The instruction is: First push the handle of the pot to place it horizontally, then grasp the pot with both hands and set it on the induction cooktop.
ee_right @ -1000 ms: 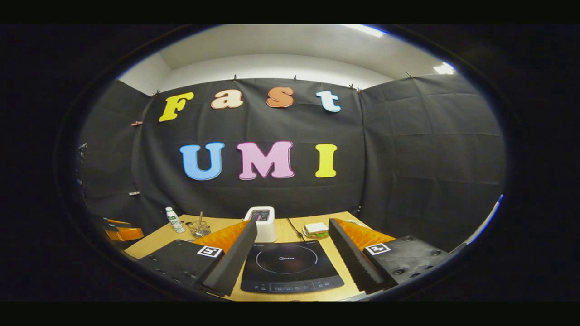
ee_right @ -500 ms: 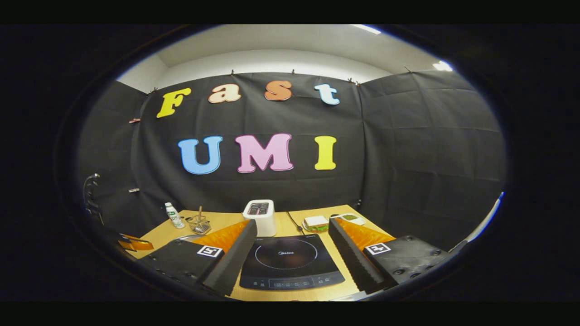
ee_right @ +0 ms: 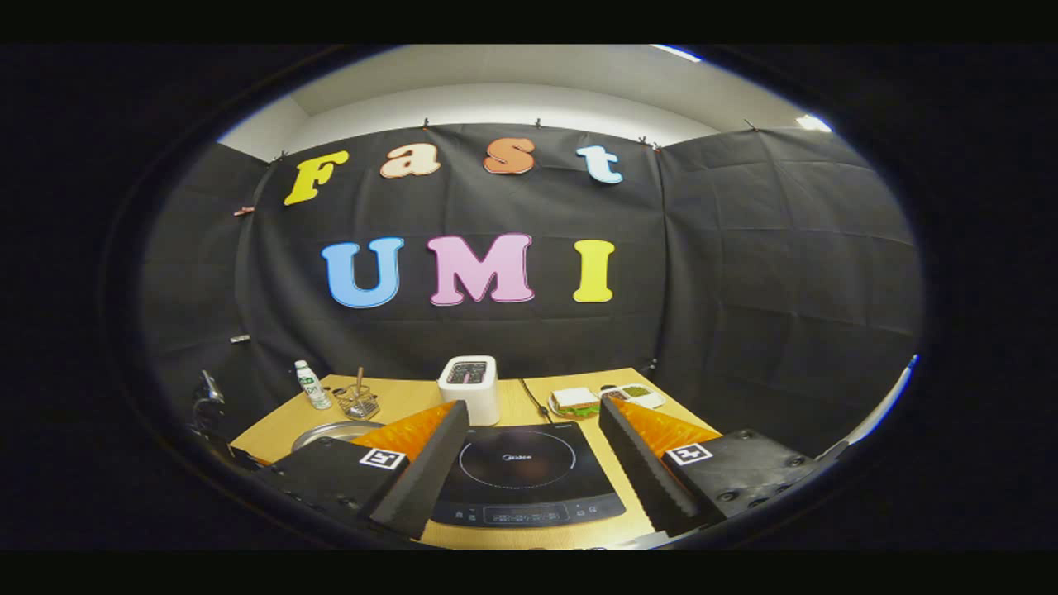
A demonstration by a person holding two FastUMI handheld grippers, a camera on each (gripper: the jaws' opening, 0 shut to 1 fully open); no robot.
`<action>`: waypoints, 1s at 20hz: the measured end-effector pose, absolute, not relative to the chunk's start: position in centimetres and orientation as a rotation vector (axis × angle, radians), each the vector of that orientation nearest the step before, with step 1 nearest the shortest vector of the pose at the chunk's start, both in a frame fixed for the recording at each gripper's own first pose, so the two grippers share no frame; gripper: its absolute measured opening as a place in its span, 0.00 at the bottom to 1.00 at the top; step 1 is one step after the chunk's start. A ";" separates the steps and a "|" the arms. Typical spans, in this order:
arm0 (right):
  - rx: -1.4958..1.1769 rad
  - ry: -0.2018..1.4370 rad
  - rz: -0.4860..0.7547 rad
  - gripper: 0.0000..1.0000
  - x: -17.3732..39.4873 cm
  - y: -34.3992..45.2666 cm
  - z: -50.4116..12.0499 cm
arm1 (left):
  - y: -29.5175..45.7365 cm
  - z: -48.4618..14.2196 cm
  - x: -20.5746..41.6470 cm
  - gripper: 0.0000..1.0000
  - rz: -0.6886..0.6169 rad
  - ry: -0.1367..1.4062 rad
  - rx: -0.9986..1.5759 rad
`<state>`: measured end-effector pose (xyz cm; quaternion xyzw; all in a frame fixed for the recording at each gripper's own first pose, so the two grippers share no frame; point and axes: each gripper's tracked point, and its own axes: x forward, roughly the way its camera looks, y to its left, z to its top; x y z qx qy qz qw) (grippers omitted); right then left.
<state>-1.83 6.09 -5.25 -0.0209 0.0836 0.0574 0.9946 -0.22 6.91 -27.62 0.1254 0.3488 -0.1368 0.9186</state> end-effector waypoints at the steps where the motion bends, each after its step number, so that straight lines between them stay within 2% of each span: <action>1: -0.037 0.172 0.113 0.98 -1.7 6.1 -5.4 | 6.8 -28.1 -0.1 0.05 -0.295 0.732 0.260; 5: -0.034 0.203 0.111 0.98 -2.2 6.0 -6.7 | 6.8 -29.8 0.3 0.05 -0.322 0.778 0.303; 11: -0.047 0.210 0.101 0.98 -2.1 5.6 -7.1 | 8.5 -32.7 1.4 0.05 -0.288 0.862 0.323; 20: -0.053 0.246 0.124 0.98 -2.2 6.4 -8.2 | 11.2 -33.0 2.6 0.05 -0.226 0.870 0.252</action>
